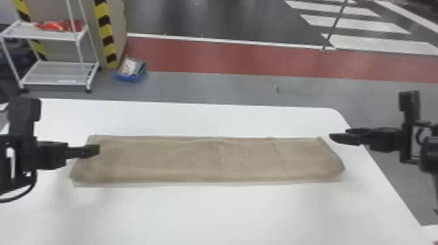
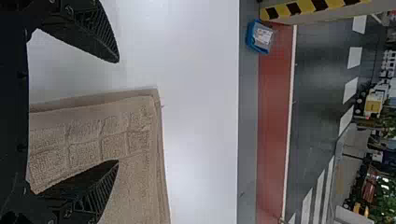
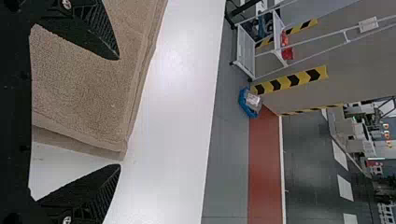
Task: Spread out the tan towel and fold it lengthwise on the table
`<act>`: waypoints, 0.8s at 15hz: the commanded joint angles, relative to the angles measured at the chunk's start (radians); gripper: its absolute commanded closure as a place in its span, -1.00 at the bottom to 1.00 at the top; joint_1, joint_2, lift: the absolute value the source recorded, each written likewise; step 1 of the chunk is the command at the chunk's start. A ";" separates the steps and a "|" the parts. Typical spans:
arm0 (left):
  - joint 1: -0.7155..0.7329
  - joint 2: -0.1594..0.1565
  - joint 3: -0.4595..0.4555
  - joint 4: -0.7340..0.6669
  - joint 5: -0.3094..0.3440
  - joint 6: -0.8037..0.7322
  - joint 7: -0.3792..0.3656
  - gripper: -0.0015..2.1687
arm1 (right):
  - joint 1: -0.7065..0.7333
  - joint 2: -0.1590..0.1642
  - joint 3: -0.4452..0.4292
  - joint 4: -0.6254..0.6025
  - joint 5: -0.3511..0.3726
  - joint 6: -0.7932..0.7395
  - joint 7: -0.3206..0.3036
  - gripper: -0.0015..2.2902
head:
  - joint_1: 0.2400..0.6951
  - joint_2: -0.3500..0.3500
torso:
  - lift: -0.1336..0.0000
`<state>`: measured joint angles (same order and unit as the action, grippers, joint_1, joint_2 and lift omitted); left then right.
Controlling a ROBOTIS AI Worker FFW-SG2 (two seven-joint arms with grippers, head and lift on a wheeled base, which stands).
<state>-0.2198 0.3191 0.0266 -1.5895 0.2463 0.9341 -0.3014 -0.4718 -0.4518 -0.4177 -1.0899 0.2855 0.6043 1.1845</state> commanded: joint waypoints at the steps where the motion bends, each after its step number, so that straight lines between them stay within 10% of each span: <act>1: -0.035 -0.006 -0.008 0.037 -0.007 0.007 0.005 -0.88 | -0.027 -0.008 0.016 0.064 0.003 -0.028 -0.005 -0.96 | 1.00 -0.50 | -0.86; 12: -0.079 -0.014 -0.007 0.051 0.004 0.154 0.007 -0.88 | -0.060 -0.027 0.057 0.208 -0.025 -0.111 -0.048 -0.96 | 1.00 -0.51 | -0.86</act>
<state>-0.2996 0.3047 0.0174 -1.5394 0.2473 1.0803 -0.2931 -0.5424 -0.4798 -0.3616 -0.8881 0.2668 0.5046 1.1413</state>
